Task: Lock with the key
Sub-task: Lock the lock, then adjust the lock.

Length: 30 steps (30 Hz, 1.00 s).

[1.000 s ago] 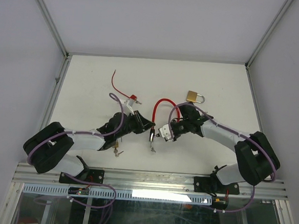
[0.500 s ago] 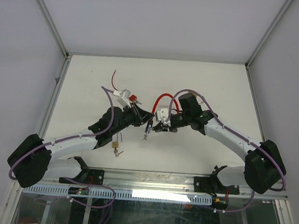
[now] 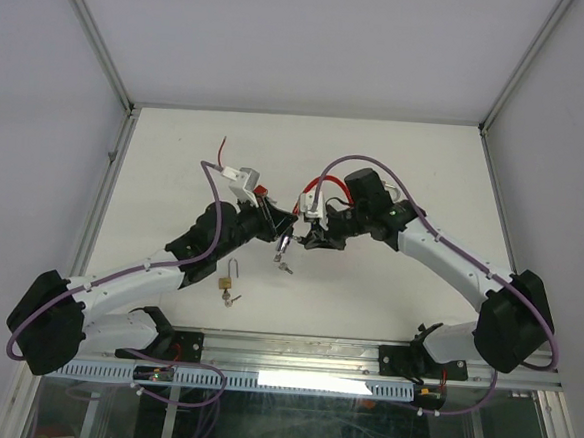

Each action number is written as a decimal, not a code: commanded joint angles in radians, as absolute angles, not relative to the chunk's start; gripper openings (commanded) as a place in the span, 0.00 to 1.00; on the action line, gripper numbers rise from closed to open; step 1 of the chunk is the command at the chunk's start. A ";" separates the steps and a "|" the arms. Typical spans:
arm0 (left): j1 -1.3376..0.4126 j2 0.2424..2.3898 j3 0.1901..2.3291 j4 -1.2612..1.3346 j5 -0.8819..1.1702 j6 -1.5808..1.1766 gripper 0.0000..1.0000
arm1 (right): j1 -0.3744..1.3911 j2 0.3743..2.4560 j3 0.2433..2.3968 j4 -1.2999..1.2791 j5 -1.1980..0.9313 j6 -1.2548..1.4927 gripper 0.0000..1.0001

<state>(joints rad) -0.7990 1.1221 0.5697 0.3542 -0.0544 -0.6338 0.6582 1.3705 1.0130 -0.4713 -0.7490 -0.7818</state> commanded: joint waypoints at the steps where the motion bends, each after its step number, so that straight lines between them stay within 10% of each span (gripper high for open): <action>1: -0.816 1.101 0.652 0.377 -0.057 -0.553 0.00 | 0.677 1.380 1.087 -0.531 -0.687 -0.760 0.00; 30: -0.838 1.065 0.665 0.322 -0.087 -0.436 0.00 | 0.644 1.278 1.089 -0.568 -0.792 -0.724 0.00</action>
<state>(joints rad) -0.8322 1.1259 0.6319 0.2737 -0.0883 -0.4660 0.6933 1.3739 1.0565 -0.5755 -0.7242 -0.6796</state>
